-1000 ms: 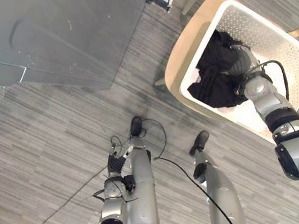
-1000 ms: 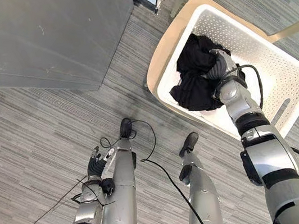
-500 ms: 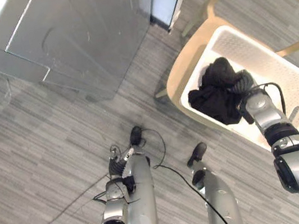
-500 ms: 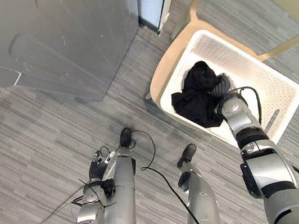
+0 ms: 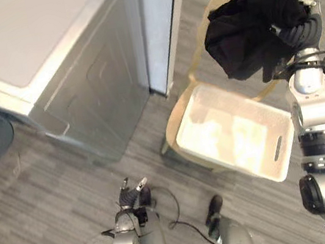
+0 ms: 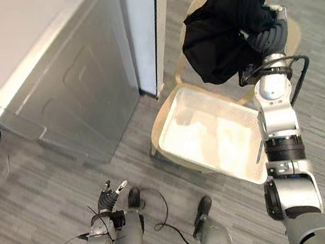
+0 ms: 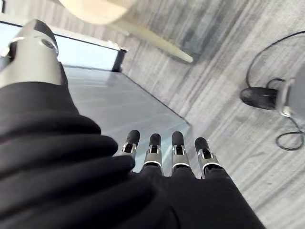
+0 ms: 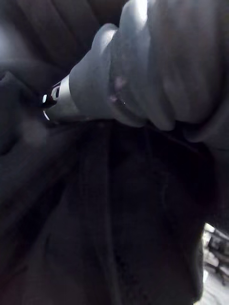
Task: Pick up the laundry basket with both hands and put the clothes into the washing machine.
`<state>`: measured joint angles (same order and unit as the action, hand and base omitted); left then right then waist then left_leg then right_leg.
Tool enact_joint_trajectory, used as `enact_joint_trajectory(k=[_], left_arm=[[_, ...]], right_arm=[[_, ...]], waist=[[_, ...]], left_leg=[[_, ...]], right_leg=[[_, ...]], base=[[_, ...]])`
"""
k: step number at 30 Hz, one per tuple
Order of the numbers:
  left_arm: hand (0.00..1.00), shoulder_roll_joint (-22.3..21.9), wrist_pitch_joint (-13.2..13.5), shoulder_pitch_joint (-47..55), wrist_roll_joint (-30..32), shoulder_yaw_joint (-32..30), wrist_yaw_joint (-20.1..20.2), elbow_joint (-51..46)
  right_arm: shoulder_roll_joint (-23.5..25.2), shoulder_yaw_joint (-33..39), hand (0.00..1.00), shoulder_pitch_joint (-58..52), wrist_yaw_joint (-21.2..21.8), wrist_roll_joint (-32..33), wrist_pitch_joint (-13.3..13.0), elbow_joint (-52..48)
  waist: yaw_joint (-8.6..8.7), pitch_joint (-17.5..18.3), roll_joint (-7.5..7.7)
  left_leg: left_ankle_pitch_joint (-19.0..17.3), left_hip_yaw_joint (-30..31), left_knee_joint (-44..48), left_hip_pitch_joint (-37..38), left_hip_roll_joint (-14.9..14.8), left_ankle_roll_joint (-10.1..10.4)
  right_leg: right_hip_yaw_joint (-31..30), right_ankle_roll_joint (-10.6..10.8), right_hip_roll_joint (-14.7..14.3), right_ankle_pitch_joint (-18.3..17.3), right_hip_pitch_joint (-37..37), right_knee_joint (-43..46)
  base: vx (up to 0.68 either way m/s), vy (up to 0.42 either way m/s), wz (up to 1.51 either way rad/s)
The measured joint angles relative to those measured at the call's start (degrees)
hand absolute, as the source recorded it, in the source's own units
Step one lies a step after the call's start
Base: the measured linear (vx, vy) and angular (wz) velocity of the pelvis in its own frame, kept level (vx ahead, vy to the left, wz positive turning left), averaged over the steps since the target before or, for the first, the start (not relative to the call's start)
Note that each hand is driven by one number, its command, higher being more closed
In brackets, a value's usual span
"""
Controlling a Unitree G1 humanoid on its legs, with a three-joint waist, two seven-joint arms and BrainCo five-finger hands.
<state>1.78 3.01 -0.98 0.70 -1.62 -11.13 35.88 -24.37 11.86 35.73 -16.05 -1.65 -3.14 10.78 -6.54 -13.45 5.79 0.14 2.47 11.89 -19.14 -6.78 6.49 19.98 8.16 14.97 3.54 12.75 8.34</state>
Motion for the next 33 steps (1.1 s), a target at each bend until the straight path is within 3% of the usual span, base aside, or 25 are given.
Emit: enact_joint_trajectory(k=[6,13,21,25,33], left_arm=[[0.00,-0.1,-0.2,3.4,0.0,2.1,2.1,-6.5],[0.00,-0.6,0.0,2.0,0.2,4.0,2.0,-22.5],[0.00,-0.4,1.9,-2.0,0.5,5.4,-2.7,-36.5],[0.00,-0.4,3.3,-2.6,-0.6,8.1,-2.9,-40.0],[0.00,-0.3,5.0,-11.3,-5.3,14.0,-2.6,-40.7]], right_arm=[[4.9,3.3,1.00,-7.6,0.0,-0.1,-0.4,-6.2],[12.0,0.6,1.00,-12.2,1.9,0.1,-3.3,-16.5],[20.8,-5.3,1.00,-21.7,5.3,2.6,-5.2,-25.8],[21.9,-7.7,1.00,-24.6,6.3,4.2,-6.1,-30.7],[21.9,-9.6,1.00,-27.7,6.4,5.7,-7.7,-32.9]], waist=[[2.64,4.9,-0.91],[4.98,9.7,-3.64],[7.67,11.4,-4.05],[8.89,12.2,-5.00],[9.18,13.3,-6.36]], left_leg=[[1.2,-1.0,-5.4,6.6,-0.3,0.5],[1.2,-6.0,-9.6,14.9,-0.5,0.6],[0.0,-13.3,-11.2,20.8,-1.2,0.7],[-0.8,-16.2,-11.9,22.4,-1.2,1.0],[-1.0,-17.6,-12.0,23.9,-1.8,1.2]], right_leg=[[-0.2,0.1,-0.9,0.1,-4.8,-3.2],[-5.1,0.8,-1.5,1.1,-8.9,-6.7],[-12.6,0.4,-3.0,3.1,-9.6,-9.2],[-15.6,-0.2,-3.5,3.8,-9.4,-10.4],[-17.5,0.2,-4.3,4.0,-9.5,-10.4]], base=[[0.08,-0.013,-0.08],[0.05,-0.002,-0.34],[-0.01,0.001,-0.46],[-0.02,0.011,-0.42],[0.00,-0.006,-0.13]])
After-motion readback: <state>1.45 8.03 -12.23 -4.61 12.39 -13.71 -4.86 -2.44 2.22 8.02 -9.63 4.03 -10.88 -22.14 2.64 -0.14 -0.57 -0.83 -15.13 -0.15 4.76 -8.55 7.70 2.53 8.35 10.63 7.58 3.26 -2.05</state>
